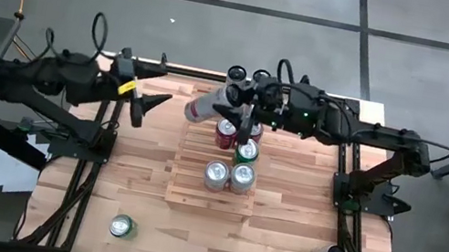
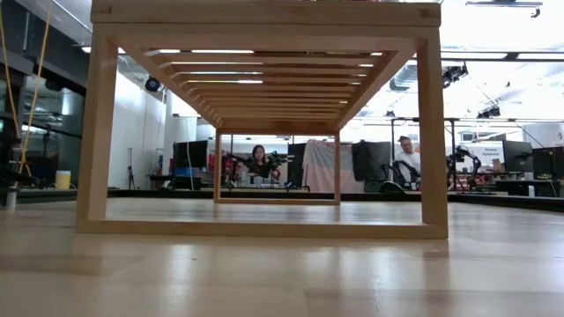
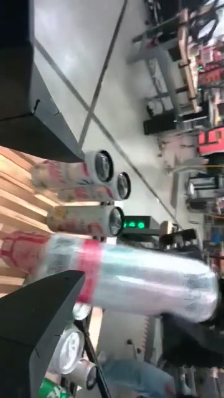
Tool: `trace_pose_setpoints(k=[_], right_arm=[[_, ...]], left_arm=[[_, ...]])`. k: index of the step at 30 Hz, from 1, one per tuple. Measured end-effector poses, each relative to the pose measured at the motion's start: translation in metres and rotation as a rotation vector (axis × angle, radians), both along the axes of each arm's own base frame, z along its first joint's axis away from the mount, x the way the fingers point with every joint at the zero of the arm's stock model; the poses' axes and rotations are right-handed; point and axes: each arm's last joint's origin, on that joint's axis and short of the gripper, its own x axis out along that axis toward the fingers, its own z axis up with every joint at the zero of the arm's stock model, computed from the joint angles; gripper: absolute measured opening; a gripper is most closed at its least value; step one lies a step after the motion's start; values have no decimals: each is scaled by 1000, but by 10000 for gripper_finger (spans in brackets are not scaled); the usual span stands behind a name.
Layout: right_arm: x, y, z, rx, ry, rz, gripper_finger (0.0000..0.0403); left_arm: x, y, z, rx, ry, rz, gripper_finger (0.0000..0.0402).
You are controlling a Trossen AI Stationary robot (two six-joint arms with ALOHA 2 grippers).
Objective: Place canned beverage on shelf
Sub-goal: Put the white pink can on the shelf
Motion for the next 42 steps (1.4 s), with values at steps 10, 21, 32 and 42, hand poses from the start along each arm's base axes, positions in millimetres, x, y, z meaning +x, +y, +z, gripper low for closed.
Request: trace_pose_setpoints(k=[10,21,32,42], right_arm=[[11,8,-10,-27,33,128,243],[12,24,-14,-64,70,196,243],[12,23,-16,-68,86,183,243],[12,23,-16,-69,85,189,243]], left_arm=[[37,7,13,-243,92,-268,287],[64,15,-2,-366,174,-361,287],[75,7,-9,-368,224,-400,287],[93,3,-22,-361,291,-413,287]])
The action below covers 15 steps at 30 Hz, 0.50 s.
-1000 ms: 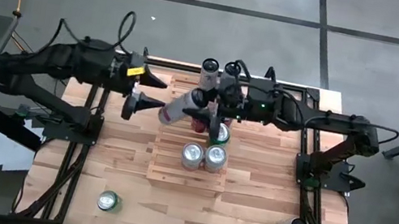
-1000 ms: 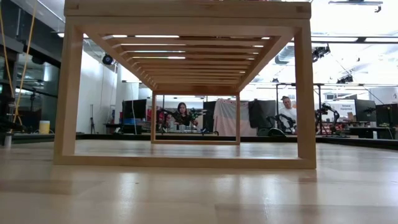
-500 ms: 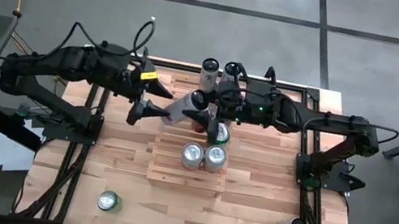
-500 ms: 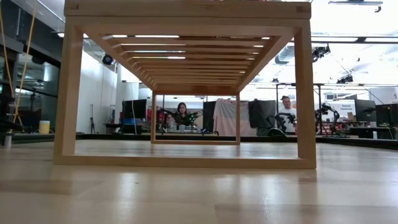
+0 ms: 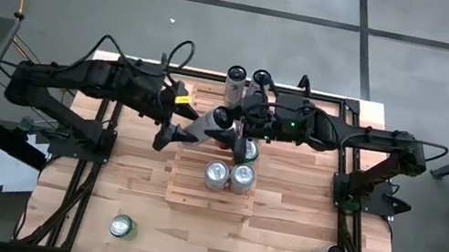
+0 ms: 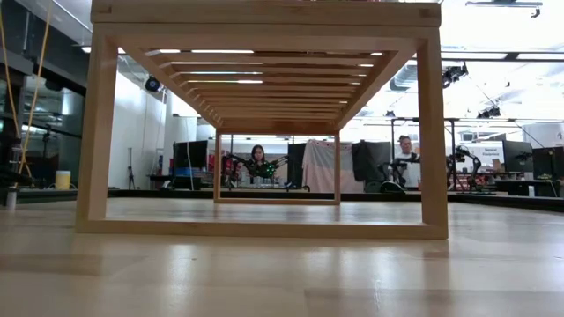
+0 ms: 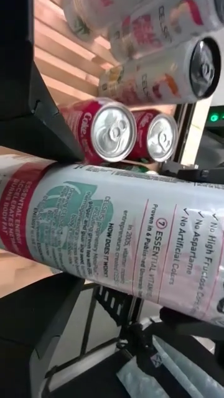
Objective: Place canned beverage on shelf
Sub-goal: Put the white pink can on the shelf
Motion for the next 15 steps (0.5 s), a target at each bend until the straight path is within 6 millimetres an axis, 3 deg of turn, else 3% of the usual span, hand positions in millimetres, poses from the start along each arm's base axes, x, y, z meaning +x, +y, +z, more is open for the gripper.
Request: trace_pose_setpoints(k=[15], right_arm=[[-1,0,-5,-4,47,2,239]], left_arm=[[29,-13,-19,33,56,-5,287]])
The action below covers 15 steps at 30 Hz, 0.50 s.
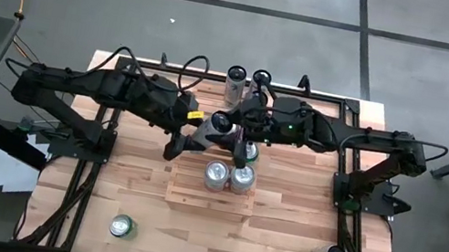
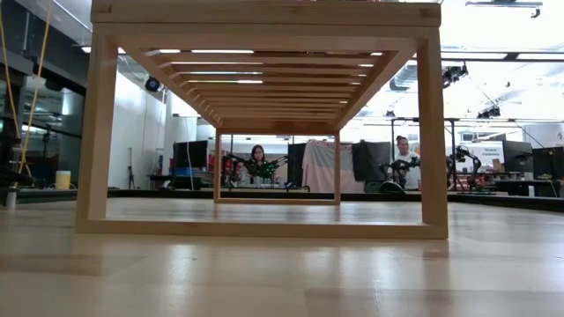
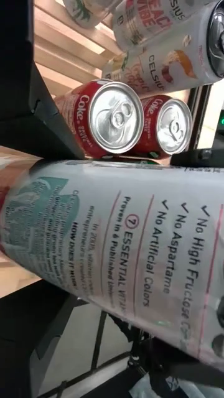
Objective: Place canned beverage on shelf
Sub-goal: Put the white pink can on the shelf
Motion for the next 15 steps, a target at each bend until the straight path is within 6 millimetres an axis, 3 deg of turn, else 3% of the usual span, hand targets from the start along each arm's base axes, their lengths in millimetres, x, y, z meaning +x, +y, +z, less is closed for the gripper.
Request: trace_pose_setpoints(k=[7,11,15], right_arm=[[0,-1,3,4,-35,-12,239],[-2,-1,16,1,-130,-20,239],[0,-1,17,6,-148,-15,239]], left_arm=[[3,1,1,18,-25,33,287],[3,1,2,20,-45,41,286],[-8,2,21,29,-173,34,286]])
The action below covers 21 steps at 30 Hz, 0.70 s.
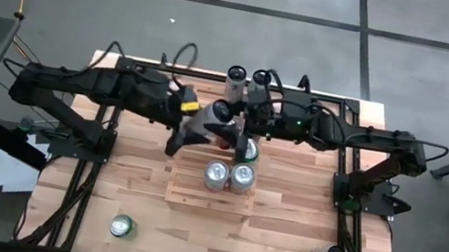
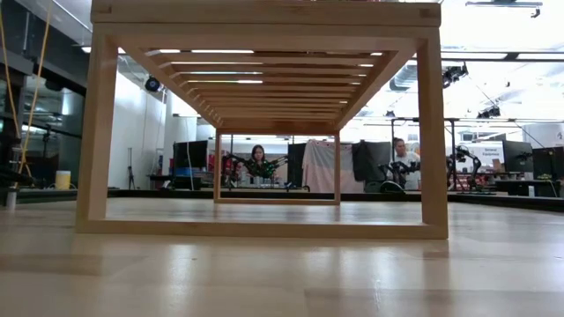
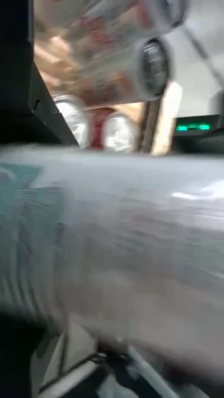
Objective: Place canned beverage on shelf
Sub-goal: Put the white pink can on the shelf
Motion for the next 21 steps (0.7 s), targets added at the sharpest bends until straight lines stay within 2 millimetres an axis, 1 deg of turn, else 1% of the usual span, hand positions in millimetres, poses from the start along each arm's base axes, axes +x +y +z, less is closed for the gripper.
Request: trace_pose_setpoints(k=[4,11,13,15,17,21], right_arm=[[0,-1,-1,0,6,-6,239],[0,-3,1,6,-13,1,239],[-1,-2,-1,4,13,13,239],[1,-2,-5,9,39,16,239],[1,-3,-9,23,77,11,239],[3,-3,-10,33,71,11,239]], left_arm=[[-13,1,12,-1,-58,1,286],[-33,2,23,-6,-101,6,286],[-39,2,28,-12,-132,2,286],[-40,2,31,-13,-151,2,286],[-37,2,30,-13,-153,1,286],[-35,2,32,-9,-172,-8,286]])
